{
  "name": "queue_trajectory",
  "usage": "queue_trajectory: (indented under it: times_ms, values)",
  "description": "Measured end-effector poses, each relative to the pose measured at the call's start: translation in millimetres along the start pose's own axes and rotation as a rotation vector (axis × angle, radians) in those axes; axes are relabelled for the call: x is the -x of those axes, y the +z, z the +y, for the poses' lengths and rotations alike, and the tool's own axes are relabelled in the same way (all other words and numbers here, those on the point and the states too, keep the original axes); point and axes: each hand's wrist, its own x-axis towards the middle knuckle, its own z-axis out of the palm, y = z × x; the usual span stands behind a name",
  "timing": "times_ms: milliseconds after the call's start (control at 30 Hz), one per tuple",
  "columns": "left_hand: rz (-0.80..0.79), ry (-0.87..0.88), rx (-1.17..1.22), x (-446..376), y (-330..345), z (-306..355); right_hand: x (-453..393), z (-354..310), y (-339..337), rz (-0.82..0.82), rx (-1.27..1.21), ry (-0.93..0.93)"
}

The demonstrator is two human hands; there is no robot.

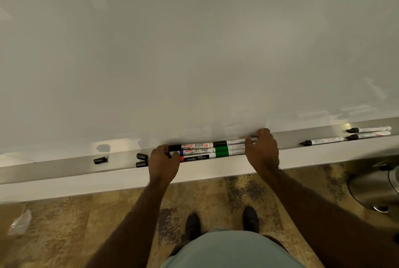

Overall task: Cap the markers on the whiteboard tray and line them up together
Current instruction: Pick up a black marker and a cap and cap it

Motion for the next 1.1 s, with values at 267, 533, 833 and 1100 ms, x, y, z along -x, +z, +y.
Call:
queue_trajectory:
  times_ms: [267,533,833,1100]
  values:
    - [0.026,0.015,0.018,-1,-5,-2,0,7,-3,0.084,0.054,-0.106]
    - [0.207,0.146,-0.152,-17,-47,-26,-28,63,-54,0.178,0.345,-0.274]
    - [0.050,0.076,-0.287,-38,-92,-67,-65,111,-109,-0.054,0.590,-0.165]
    - [0.093,0.004,-0.415,-36,-70,-53,-89,109,-123,-0.375,0.551,-0.190]
